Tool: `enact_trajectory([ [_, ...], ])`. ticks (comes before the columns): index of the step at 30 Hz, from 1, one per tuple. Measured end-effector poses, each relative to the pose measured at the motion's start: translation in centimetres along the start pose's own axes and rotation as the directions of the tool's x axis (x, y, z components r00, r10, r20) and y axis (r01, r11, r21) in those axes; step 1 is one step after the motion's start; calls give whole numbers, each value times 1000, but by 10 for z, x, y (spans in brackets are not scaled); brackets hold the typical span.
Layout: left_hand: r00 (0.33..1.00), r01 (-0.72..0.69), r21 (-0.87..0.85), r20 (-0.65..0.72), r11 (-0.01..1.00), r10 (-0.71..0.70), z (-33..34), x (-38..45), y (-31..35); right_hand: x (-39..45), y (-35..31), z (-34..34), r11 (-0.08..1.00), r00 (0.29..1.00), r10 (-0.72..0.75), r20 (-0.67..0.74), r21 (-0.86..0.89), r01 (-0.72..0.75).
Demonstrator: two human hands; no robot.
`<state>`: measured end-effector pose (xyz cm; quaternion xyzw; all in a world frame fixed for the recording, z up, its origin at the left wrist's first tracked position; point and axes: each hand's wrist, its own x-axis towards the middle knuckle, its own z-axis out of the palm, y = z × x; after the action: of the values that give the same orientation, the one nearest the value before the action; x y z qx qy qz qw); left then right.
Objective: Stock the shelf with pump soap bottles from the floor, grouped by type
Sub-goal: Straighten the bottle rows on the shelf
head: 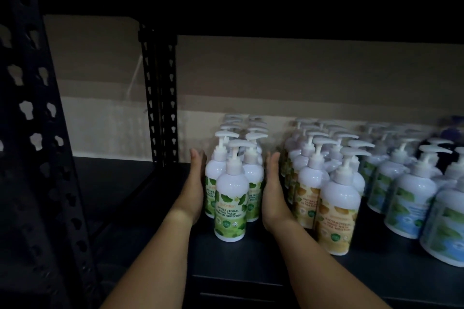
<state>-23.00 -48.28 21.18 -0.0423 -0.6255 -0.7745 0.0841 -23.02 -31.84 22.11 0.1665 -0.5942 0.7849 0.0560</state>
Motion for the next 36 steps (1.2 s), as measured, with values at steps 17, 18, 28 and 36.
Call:
enact_trajectory([
  [17,987,-155,245,74,957,141,22,-86,18,-72,-8,-7,957,986,-41,162,-278,85],
  [18,988,-154,259,71,954,140,23,-89,20,-73,-9,-7,953,988,-28,149,-293,71],
  [28,831,-70,438,-471,896,295,53,-148,16,-140,-37,-62,845,994,-6,113,-530,66],
  [36,958,-154,399,-163,904,235,162,-151,-11,-138,-72,-155,708,949,-279,-147,-699,100],
])
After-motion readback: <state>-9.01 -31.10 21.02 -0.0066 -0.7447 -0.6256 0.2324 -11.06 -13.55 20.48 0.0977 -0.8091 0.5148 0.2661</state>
